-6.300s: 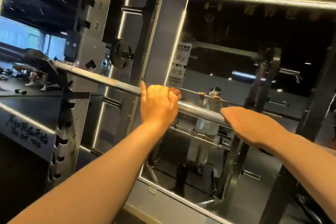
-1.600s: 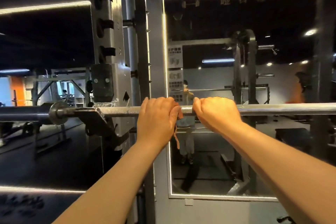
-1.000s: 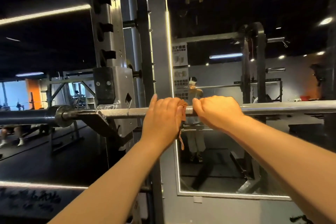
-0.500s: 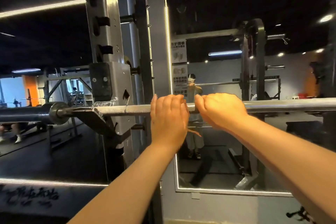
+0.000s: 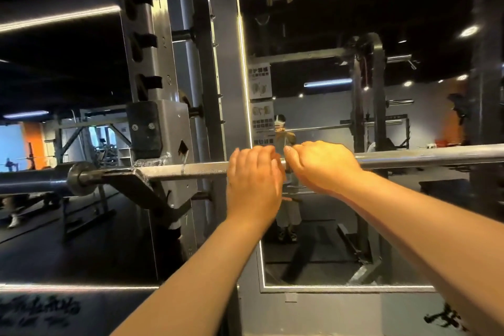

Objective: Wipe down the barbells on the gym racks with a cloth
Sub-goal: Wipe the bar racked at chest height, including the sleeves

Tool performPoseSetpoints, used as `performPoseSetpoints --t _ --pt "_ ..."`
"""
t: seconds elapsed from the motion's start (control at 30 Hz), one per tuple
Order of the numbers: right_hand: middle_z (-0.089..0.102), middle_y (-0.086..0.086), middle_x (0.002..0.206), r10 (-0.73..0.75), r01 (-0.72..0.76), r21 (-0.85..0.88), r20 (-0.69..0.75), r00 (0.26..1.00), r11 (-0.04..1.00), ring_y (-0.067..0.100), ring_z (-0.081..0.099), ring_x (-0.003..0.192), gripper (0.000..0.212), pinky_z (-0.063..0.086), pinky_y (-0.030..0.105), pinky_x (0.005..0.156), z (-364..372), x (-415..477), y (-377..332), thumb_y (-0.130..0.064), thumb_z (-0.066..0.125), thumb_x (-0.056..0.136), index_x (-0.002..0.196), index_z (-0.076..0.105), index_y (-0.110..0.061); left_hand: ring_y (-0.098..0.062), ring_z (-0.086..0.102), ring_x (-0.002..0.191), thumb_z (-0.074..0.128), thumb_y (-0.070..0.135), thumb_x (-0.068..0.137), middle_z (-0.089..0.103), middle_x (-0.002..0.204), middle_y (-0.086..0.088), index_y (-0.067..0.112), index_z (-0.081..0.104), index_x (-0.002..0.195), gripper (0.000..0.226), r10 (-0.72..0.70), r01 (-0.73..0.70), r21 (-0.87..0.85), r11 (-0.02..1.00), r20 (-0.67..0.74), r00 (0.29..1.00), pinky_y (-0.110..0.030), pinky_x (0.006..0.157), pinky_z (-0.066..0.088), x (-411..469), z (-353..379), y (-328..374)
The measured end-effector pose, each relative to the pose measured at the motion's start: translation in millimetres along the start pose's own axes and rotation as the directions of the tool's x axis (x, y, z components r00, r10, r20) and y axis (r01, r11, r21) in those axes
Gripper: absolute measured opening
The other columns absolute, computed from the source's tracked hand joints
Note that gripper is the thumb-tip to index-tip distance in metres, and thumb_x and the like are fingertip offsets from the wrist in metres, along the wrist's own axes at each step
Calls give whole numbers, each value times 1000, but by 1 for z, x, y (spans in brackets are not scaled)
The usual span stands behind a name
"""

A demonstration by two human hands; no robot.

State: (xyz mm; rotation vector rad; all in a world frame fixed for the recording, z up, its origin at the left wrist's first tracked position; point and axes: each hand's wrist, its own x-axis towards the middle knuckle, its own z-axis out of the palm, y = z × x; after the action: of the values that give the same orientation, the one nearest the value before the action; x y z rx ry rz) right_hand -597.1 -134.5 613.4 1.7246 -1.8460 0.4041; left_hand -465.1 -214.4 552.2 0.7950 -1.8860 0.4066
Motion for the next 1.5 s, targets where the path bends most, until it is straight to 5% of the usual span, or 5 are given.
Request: performPoseSetpoints --t 0.33,0.67,1.0,1.23,1.5 --pt "64 4 97 -5 13 -230 38 999 973 28 67 86 14 61 44 75 -1 -4 14 -24 54 102 112 53 -13 -16 46 104 35 27 100 51 98 7 20 56 100 23 -249 232 -104 967 -197 948 -49 125 13 7 -1 -15" --pt "66 6 98 -56 32 -361 -57 997 932 30 69 82 34 62 44 66 8 -5 18 -16 59 100 130 46 -7 -27 24 151 27 37 107 39 152 -7 12 36 148 49 10 -30 -99 995 -194 981 -51 126 13 -27 30 2" --pt "53 -2 81 5 -36 -264 -119 993 964 25 62 75 21 52 36 59 12 -3 18 -27 35 108 103 51 -15 -23 62 78 33 37 105 63 84 0 19 60 98 33 -129 119 83 989 117 985 -44 81 53 46 -4 18" --pt "57 -1 88 -22 -10 -334 -93 995 943 24 64 79 17 47 34 57 11 -8 17 -24 44 106 119 52 -15 -26 28 150 38 30 105 44 153 -8 10 41 147 47 99 -122 -89 989 -224 969 -44 128 9 -29 31 3" --pt "66 -4 95 80 -108 -242 -124 989 964 21 68 86 23 54 35 67 9 -8 14 -31 36 110 118 56 -23 -22 63 94 40 40 106 68 99 3 22 62 112 30 137 -137 41 990 -4 991 -42 98 46 22 -5 10"
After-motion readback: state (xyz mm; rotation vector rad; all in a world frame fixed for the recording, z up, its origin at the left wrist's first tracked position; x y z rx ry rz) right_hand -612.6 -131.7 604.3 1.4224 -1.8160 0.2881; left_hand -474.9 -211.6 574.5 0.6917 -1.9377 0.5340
